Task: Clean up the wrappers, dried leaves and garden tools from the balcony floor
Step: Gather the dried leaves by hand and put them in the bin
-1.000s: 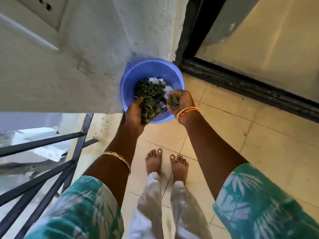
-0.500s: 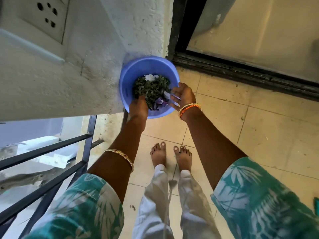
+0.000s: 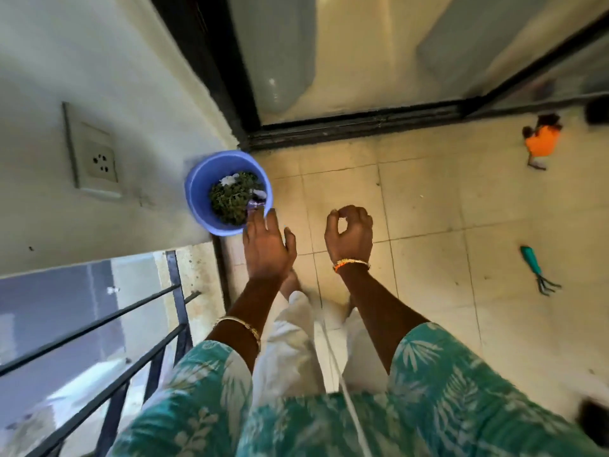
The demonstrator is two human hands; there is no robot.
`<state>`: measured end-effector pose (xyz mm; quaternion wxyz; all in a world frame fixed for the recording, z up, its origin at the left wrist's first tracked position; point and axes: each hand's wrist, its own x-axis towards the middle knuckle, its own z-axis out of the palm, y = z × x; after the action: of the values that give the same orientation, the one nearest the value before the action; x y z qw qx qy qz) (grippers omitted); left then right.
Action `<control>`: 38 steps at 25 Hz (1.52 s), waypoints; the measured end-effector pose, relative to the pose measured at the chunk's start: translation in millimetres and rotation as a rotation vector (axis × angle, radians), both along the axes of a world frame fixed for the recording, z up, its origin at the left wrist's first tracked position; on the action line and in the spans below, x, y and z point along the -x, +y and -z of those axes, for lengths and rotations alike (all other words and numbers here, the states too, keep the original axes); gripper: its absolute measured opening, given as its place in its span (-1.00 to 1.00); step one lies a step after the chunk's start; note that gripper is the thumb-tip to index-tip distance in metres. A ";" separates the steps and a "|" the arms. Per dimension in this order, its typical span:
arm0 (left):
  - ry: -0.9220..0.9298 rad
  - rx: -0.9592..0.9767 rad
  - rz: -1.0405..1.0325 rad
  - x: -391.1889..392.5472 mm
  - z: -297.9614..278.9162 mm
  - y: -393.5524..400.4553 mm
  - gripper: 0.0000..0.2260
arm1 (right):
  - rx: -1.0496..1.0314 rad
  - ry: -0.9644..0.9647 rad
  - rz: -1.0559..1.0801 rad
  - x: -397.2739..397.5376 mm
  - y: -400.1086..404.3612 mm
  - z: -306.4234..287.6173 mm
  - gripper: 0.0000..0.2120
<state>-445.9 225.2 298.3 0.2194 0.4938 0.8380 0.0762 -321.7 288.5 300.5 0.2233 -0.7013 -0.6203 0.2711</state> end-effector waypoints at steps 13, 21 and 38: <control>0.087 -0.102 1.050 -296.3 -170.0 8.4 -0.43 | 0.073 -0.349 0.434 -297.5 -109.6 -150.6 -0.46; 0.056 -0.073 1.446 -504.9 -195.0 -51.4 -0.43 | 0.175 -0.344 0.805 -463.8 -210.4 -169.7 -0.41; 0.050 -0.202 1.811 -844.6 -198.8 112.3 -0.38 | 0.209 -0.358 1.195 -775.3 -90.4 -178.3 -0.43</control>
<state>398.7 337.5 497.1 0.1327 0.9814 0.1238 -0.0631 453.5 198.1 478.8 0.1592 -0.9793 -0.1194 0.0375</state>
